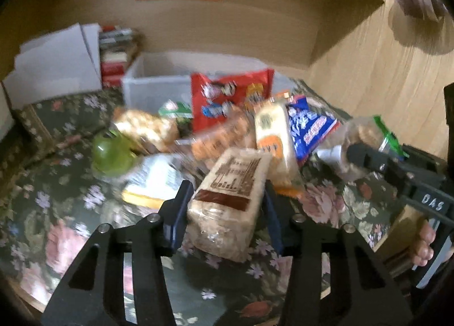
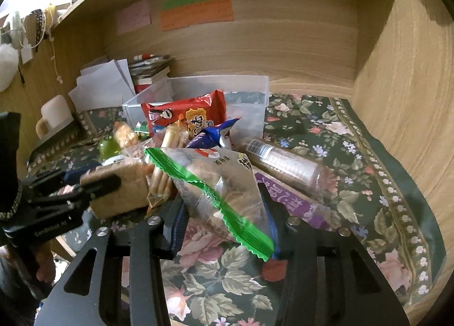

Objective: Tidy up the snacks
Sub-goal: 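Close right gripper on the green-sealed bag while left gripper grasps the cake block, then carry both items over the clear bin and open both grippers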

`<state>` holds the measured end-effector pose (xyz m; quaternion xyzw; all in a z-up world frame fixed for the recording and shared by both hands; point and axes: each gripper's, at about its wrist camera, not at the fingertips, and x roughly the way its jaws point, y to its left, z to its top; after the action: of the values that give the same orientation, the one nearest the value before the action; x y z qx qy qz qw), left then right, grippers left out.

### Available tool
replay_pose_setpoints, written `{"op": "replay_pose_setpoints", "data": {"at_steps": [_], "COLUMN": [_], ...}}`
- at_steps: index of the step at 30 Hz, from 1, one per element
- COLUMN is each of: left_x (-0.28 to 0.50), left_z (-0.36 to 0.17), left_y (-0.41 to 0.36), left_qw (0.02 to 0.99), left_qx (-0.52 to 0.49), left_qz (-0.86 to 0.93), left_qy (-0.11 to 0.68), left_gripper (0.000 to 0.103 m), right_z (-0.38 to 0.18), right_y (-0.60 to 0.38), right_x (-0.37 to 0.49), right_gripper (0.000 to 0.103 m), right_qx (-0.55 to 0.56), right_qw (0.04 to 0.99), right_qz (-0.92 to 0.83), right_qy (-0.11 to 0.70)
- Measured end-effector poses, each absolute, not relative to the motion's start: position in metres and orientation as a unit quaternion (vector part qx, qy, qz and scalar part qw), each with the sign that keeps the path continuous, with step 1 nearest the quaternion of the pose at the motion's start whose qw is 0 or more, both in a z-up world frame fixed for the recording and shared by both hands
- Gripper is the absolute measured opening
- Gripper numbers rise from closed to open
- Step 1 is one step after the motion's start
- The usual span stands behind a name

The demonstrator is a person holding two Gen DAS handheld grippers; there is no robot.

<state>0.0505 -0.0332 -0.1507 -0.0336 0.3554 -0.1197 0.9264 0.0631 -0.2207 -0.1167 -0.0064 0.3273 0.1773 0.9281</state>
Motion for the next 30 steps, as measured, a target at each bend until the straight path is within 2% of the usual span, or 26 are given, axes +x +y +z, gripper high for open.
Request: {"op": "replay_pose_setpoints", "data": {"at_steps": [4, 5, 6, 8, 21, 30], "left_x": [0.059, 0.061, 0.062, 0.063, 0.058, 0.085], "left_z": [-0.160, -0.161, -0.160, -0.158, -0.106, -0.059], "left_y": [-0.040, -0.041, -0.040, -0.039, -0.011, 0.005], "left_qw": [0.922, 0.922, 0.922, 0.925, 0.945, 0.963], "left_qx": [-0.033, -0.036, -0.040, -0.041, -0.047, -0.039], "left_qz": [-0.123, -0.125, -0.125, -0.120, -0.098, -0.073], "left_qy": [0.365, 0.365, 0.363, 0.359, 0.308, 0.256], "left_gripper": [0.048, 0.047, 0.037, 0.036, 0.036, 0.035], "right_z": [-0.118, -0.119, -0.119, -0.117, -0.076, -0.042], "right_y": [-0.223, -0.224, -0.225, -0.226, -0.232, -0.221], "right_x": [0.062, 0.062, 0.061, 0.060, 0.072, 0.104], "right_gripper": [0.042, 0.041, 0.041, 0.041, 0.041, 0.041], "right_qx": [-0.004, -0.003, -0.003, -0.003, -0.009, -0.024], "right_qw": [0.927, 0.927, 0.927, 0.928, 0.947, 0.958], "right_qz": [0.177, 0.177, 0.177, 0.176, 0.169, 0.170], "right_qy": [0.330, 0.331, 0.332, 0.329, 0.273, 0.231]}}
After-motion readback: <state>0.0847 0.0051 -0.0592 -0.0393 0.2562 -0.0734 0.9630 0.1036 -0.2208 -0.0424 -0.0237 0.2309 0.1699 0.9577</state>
